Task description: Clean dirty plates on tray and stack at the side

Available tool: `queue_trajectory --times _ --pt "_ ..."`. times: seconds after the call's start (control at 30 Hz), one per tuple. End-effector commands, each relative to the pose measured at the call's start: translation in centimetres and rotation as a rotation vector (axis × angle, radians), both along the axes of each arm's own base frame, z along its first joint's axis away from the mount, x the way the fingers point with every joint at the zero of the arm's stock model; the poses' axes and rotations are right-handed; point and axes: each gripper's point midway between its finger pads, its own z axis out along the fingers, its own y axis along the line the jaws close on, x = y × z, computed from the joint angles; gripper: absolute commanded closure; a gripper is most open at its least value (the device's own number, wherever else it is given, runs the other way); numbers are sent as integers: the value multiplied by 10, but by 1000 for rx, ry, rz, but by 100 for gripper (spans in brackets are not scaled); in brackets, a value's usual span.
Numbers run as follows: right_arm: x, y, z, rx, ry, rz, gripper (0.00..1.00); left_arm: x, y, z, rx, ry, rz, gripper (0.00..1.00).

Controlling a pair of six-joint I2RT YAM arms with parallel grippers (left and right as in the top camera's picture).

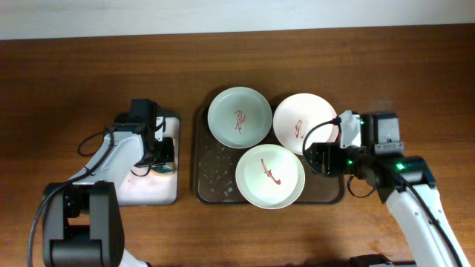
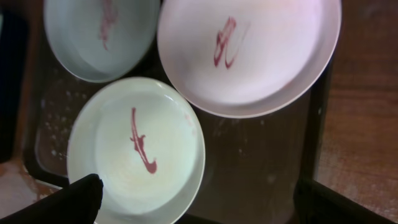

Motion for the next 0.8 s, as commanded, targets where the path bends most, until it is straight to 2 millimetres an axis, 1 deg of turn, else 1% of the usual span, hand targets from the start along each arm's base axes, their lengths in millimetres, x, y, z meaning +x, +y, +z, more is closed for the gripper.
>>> queue_trajectory --times 0.0,0.07,0.1,0.13,0.17,0.23,0.3,0.33,0.4,0.47,0.53,0.6,0.67,0.7,0.77 --pt "2 11 -26 57 122 23 7 2 0 17 -1 2 0 100" --pt "0 14 -57 66 241 26 31 2 -2 28 -13 -16 -2 99" --pt "-1 15 -72 71 296 26 38 3 -3 31 -13 -25 -2 100" --pt "-3 19 -87 96 351 34 52 3 -3 31 -13 -26 -2 98" --pt "-3 23 -95 118 381 40 59 3 -3 31 -13 -26 -2 97" --pt "-6 24 -116 123 448 37 66 2 -3 30 -13 -22 -2 100" --pt "-9 24 -129 122 491 34 79 2 -3 30 -13 -22 -2 100" --pt "-9 25 -131 124 497 34 84 2 -3 30 -13 -22 -2 100" --pt "-10 27 -130 137 500 38 96 2 -3 31 -13 -23 -2 100" --pt "-11 35 -127 179 502 55 96 3 -3 31 -13 -26 -2 100" --pt "-15 46 -126 172 506 94 96 3 -3 31 -13 -26 -2 100" --pt "-19 62 -126 157 498 154 96 3 -3 31 -13 -25 -2 100" --pt "-21 68 -128 141 506 139 96 1 -2 32 -13 -23 -2 100" --pt "-20 68 -128 142 506 134 96 1 -2 39 -14 -38 -2 100" --pt "-19 69 -128 143 503 135 96 6 -4 66 -24 -121 -4 100"
